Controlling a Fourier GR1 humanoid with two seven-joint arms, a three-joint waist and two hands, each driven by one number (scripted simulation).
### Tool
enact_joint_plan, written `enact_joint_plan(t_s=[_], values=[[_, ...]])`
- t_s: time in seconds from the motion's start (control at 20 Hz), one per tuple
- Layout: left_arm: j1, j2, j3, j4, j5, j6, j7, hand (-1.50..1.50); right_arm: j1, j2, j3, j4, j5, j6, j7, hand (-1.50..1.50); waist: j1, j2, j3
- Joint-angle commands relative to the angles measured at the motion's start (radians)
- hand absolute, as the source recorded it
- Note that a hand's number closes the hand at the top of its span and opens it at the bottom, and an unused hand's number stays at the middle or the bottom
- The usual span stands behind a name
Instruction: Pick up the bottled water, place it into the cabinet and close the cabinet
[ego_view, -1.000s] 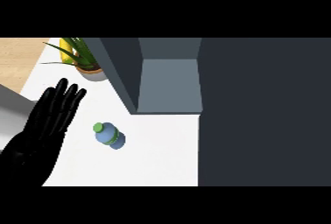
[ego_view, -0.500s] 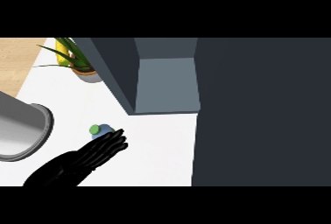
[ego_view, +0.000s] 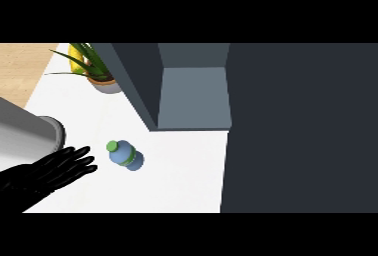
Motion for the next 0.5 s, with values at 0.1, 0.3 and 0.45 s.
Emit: enact_joint_plan(t_s=[0.1, 0.3, 0.45], values=[[-0.078, 0.022, 0.059, 0.132, 0.073, -0.074, 0.039, -1.5, 0.12, 0.021, 0.033, 0.044, 0.027, 0.064, -0.117, -1.5, 0.003, 0.0, 0.0], [-0.042, 0.003, 0.087, 0.163, 0.064, -0.168, 0.04, -1.5, 0.112, 0.027, 0.034, -0.009, 0.021, 0.043, -0.088, -1.5, 0.008, 0.0, 0.0], [-0.022, -0.001, 0.118, 0.16, 0.063, -0.186, 0.032, -1.5, 0.203, 0.012, 0.031, 0.049, 0.027, 0.136, -0.216, -1.5, 0.007, -0.002, 0.0]])
